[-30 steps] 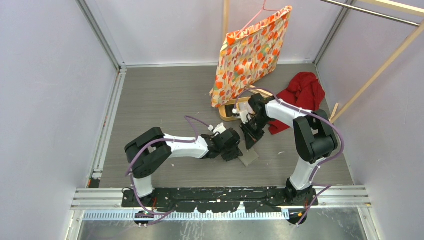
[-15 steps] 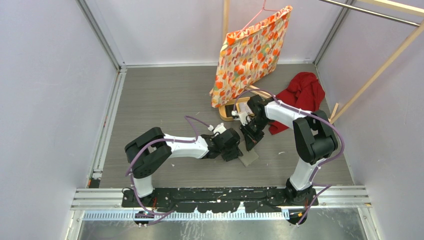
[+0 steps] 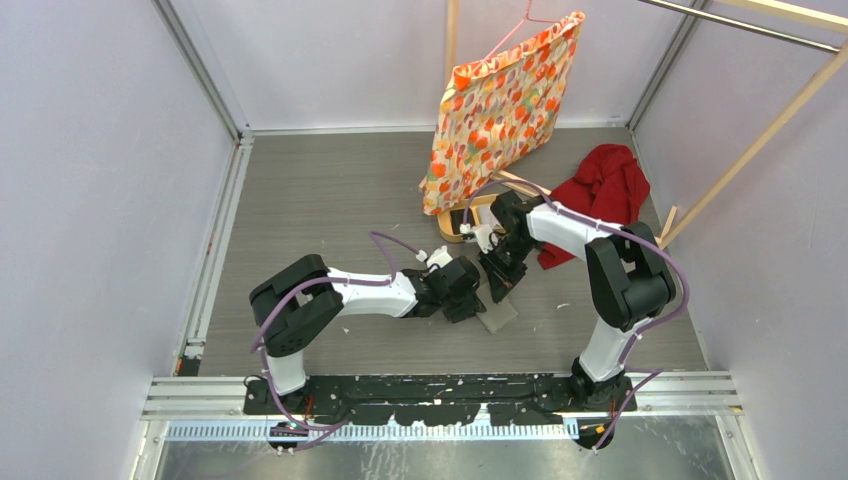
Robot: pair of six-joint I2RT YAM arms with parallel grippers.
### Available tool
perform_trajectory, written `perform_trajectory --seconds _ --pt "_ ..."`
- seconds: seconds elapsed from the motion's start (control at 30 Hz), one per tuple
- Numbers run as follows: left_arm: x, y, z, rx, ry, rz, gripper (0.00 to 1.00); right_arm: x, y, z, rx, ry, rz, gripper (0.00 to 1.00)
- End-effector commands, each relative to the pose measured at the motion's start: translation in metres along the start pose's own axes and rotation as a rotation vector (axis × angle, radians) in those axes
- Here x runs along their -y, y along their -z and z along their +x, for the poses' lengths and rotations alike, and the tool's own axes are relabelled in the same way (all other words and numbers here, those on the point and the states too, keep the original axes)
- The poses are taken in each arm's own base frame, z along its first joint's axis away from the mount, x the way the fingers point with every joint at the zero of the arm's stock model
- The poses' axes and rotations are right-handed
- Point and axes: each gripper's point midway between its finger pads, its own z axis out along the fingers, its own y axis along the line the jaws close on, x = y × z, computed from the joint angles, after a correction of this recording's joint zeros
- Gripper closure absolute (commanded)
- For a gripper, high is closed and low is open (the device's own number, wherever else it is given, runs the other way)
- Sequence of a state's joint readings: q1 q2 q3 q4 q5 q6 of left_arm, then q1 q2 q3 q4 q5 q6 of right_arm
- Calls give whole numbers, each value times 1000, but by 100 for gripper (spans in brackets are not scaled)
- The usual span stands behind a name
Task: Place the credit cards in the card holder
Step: Close the card holder at the center of the board.
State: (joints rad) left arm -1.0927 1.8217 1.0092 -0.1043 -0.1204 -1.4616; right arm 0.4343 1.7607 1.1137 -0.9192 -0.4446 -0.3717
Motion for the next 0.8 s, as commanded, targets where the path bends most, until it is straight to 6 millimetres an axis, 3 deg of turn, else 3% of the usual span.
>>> perform_trajectory --seconds 0.0,0.77 --pt "-71 -14 14 -34 -49 -211 66 -5 1 4 -6 35 11 99" --pt "-71 -14 14 -33 -43 -202 66 -3 -20 19 -104 26 49 99"
